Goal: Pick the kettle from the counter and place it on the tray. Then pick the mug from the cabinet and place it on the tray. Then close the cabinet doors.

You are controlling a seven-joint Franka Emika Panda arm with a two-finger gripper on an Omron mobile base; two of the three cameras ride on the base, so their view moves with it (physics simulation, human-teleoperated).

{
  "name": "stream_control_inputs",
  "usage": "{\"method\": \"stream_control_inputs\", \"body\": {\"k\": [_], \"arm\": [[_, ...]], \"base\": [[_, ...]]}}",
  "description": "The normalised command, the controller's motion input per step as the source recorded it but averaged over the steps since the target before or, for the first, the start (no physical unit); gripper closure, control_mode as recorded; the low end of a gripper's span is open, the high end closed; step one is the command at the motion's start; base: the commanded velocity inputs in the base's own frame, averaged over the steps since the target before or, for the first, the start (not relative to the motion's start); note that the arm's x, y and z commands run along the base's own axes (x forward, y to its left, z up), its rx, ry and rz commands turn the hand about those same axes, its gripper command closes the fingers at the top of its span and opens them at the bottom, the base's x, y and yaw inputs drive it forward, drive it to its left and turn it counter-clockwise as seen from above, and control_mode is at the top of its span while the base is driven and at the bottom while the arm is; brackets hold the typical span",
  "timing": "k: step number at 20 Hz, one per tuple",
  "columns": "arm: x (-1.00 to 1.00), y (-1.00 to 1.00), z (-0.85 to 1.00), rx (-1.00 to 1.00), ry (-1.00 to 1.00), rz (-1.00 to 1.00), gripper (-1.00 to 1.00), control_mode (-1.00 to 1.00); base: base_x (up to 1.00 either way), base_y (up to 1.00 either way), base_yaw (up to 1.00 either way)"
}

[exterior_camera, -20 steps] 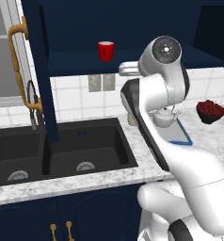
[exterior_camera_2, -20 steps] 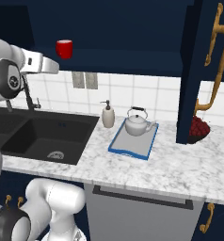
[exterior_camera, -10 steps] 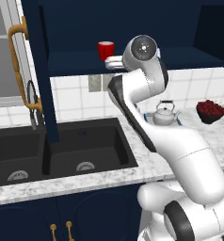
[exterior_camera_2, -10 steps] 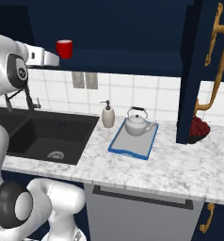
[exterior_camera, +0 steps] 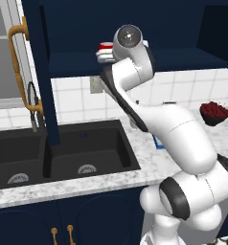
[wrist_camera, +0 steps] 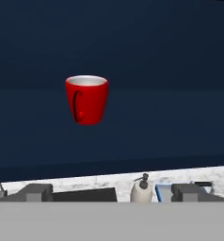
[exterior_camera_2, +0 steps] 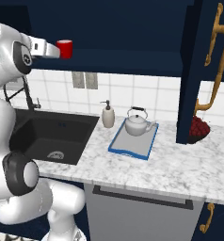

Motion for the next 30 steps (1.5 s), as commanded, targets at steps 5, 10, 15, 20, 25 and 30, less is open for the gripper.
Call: {"method": "stream_control_inputs", "body": {"k": [5,10,15,20,25,30], "arm": [[0.57,0.18,0.00,0.00,0.04,0.00,-1.00,-1.00],[0.52,0.21,0.00,0.00,0.01,0.00,-1.00,-1.00],[0.32,0.30,-0.01,0.00,0.00,-0.05,-1.00,-1.00],[0.36,0.12,-0.09,0.00,0.02,-0.09,-1.00,-1.00],[0.34,0.00,-0.12,0.00,0.02,-0.07,-1.00,-1.00],[0.31,-0.01,0.00,0.00,0.00,-0.02,-1.00,-1.00]], "base": [[0.00,0.00,0.00],[0.00,0.00,0.00],[0.00,0.00,0.00],[0.00,0.00,0.00],[0.00,0.00,0.00],[0.00,0.00,0.00]]}}
